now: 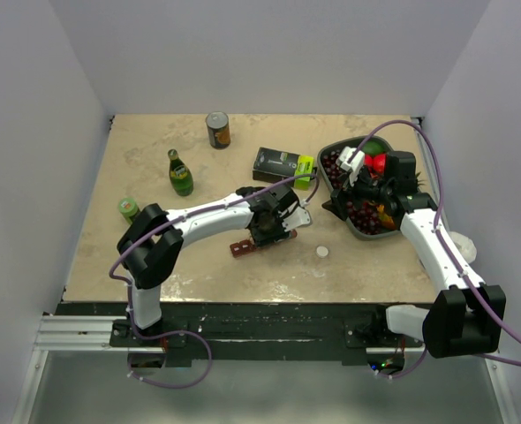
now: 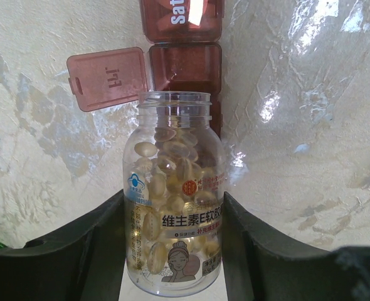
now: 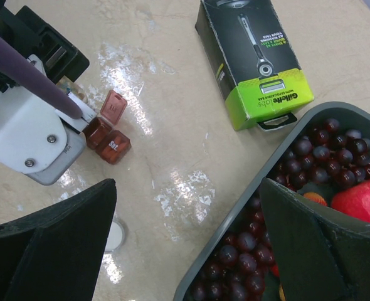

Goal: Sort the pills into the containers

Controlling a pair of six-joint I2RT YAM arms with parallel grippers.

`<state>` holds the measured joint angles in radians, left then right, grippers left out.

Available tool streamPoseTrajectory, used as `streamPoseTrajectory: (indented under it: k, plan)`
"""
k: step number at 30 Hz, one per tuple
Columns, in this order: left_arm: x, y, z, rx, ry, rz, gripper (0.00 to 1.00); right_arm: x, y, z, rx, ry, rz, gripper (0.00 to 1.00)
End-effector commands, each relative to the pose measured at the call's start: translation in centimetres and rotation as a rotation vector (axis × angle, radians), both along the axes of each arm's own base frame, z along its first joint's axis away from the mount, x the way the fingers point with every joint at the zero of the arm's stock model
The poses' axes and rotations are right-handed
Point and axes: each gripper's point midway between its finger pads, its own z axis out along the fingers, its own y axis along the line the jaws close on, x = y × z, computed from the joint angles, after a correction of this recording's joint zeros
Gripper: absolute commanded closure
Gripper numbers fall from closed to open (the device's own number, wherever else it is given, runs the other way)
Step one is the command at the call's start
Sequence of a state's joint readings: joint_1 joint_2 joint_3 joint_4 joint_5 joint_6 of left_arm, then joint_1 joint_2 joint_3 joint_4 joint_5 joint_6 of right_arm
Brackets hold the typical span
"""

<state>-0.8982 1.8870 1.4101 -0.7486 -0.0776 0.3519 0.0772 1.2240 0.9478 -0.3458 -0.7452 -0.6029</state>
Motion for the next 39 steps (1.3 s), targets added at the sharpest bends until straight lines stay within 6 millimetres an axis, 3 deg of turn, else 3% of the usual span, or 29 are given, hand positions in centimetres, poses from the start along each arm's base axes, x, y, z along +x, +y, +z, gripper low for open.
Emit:
streamPoseTrajectory:
  k: [1, 39]
  plan:
    - [0.78, -0.6, 1.72, -0.021, -0.069, -0.018, 1.0, 0.75, -0.18, 1.06, -0.008, -0.037, -0.003, 0.01]
    - [0.79, -0.48, 2.22, 0.019, -0.142, -0.03, 1.0, 0.75, -0.26, 0.96, -0.01, -0.035, -0.005, 0.01]
